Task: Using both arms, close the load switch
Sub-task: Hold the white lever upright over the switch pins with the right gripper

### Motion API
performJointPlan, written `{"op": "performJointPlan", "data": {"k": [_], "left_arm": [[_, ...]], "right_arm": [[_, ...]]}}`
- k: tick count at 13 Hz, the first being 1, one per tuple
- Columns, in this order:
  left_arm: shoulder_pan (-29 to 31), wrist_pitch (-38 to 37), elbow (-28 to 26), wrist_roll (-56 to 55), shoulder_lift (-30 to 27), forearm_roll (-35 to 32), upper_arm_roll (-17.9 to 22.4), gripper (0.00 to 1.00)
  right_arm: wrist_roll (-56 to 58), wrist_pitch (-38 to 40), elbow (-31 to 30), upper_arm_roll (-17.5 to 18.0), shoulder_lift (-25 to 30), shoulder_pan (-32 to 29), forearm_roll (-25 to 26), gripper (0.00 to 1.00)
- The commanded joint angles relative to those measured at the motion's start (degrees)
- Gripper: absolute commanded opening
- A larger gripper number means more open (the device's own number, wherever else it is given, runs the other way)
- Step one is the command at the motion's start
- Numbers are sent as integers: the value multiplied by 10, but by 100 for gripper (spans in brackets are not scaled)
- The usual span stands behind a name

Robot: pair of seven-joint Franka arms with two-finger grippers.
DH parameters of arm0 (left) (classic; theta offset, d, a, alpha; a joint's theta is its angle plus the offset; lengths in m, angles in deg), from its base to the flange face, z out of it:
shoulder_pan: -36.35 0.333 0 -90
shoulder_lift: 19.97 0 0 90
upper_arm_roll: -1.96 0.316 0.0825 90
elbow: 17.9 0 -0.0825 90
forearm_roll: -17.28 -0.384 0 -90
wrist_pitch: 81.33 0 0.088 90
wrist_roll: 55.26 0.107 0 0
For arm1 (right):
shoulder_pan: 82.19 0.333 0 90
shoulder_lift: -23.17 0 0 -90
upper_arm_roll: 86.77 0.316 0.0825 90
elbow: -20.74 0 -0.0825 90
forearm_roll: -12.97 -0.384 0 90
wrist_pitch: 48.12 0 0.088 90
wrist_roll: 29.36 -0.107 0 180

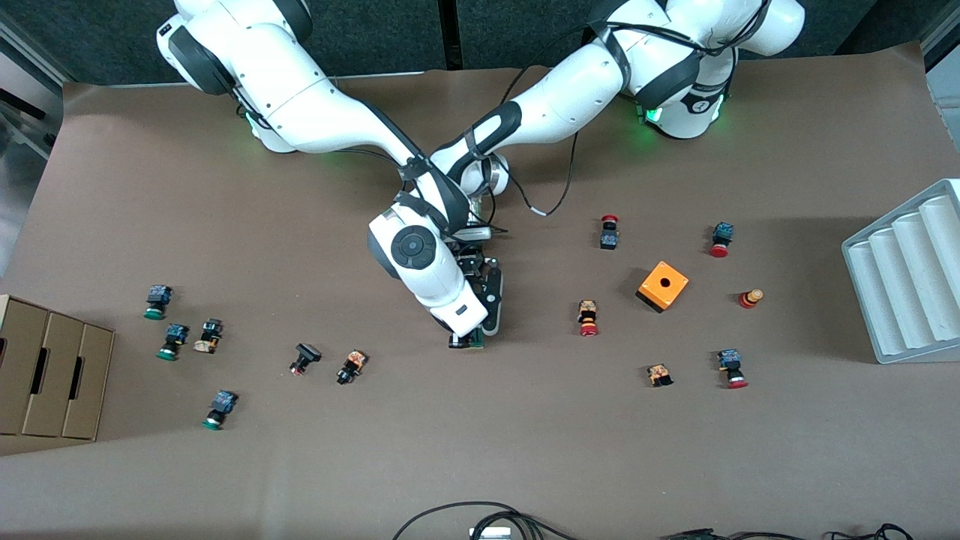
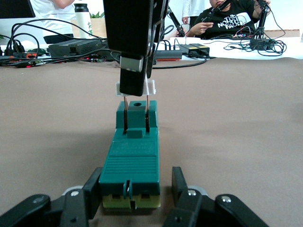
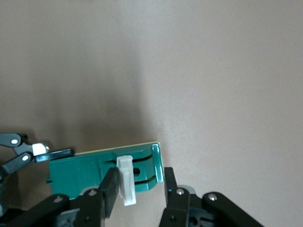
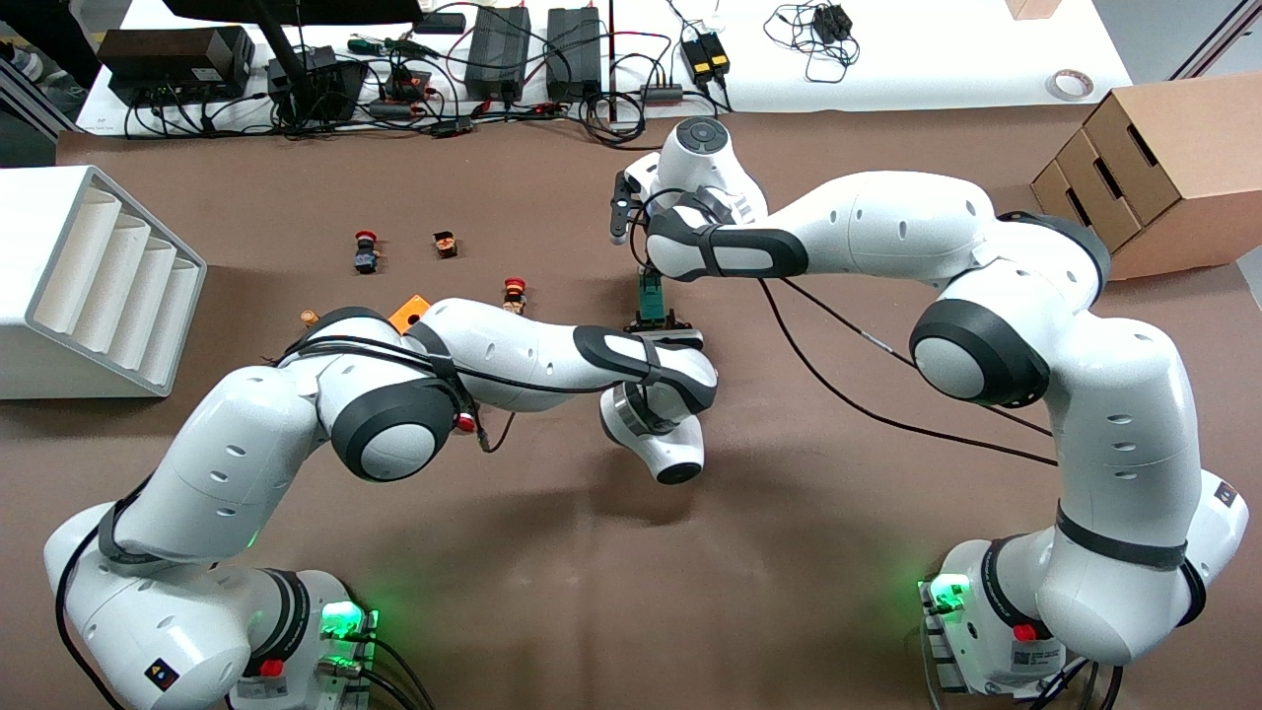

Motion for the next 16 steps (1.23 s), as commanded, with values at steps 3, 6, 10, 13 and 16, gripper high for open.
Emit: {"op": "performJointPlan", "data": {"k": [3,6,10,13,16], "left_arm": [[-7,-6,4,4,5,-4,4,64],[-7,-6,4,4,5,-4,4,64],[-7,-6,4,4,5,-4,4,64],[-7,-6,4,4,5,-5,4,64],[-7,-6,4,4,5,-4,4,64]], "right_arm": [[1,-30,11,-2,-15,-2,-2,46],[1,-30,12,-2,-20,-2,-2,46],[1,-41,17,-3,-32,-1,-1,46],[1,-42,23,-3,-38,0,-1,46],[1,-48,24,-4,-42,0,-1,46]]}}
